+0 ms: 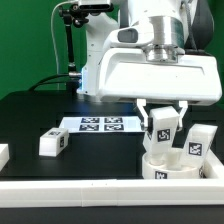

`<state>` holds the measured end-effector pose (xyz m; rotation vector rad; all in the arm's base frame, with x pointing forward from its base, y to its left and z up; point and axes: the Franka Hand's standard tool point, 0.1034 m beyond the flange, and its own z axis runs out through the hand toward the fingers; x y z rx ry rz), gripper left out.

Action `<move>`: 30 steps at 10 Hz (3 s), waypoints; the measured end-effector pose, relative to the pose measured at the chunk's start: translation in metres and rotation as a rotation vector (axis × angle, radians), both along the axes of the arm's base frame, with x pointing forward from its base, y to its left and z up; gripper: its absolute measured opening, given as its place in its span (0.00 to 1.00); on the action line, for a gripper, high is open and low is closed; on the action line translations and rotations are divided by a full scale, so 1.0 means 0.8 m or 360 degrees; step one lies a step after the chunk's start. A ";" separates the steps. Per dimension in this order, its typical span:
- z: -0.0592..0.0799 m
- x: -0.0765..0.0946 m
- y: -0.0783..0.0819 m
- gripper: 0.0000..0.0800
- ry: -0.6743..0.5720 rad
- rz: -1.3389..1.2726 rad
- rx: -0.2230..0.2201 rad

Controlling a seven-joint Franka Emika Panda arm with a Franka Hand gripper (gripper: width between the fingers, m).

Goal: Assemble stool

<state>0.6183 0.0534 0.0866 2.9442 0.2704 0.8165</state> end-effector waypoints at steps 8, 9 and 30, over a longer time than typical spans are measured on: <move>-0.017 -0.008 -0.002 0.41 -0.0120 0.0012 -0.0029; -0.017 -0.008 -0.002 0.41 -0.0115 0.0011 -0.0029; 0.029 -0.019 -0.003 0.81 0.0644 -0.0029 0.0073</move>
Offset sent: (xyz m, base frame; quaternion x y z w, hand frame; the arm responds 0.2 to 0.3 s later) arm -0.0060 0.0015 -0.0098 0.0013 0.0200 0.0018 0.9998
